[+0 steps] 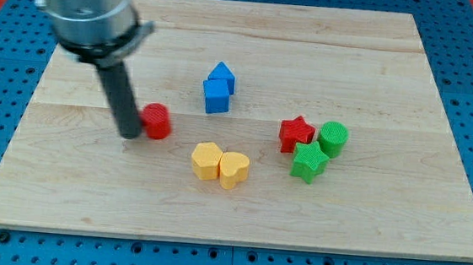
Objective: Push the red circle into the red star
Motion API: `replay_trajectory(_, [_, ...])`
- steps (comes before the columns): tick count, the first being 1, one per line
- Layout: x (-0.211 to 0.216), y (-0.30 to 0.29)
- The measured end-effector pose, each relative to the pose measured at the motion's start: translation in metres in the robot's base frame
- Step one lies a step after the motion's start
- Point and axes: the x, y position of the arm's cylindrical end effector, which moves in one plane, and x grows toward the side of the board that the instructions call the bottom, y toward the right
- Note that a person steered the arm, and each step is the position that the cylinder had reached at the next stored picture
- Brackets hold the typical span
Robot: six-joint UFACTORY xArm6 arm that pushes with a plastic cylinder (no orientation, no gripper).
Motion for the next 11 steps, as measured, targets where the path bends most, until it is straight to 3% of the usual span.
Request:
replay_trajectory(1, [-0.010,-0.020])
replay_trajectory(2, [-0.011,0.005])
replay_trajectory(5, [-0.025,-0.009])
replay_trajectory(8, [-0.031,0.029])
replay_trajectory(10, [-0.020,0.102])
replay_trajectory(11, [0.007,0.167])
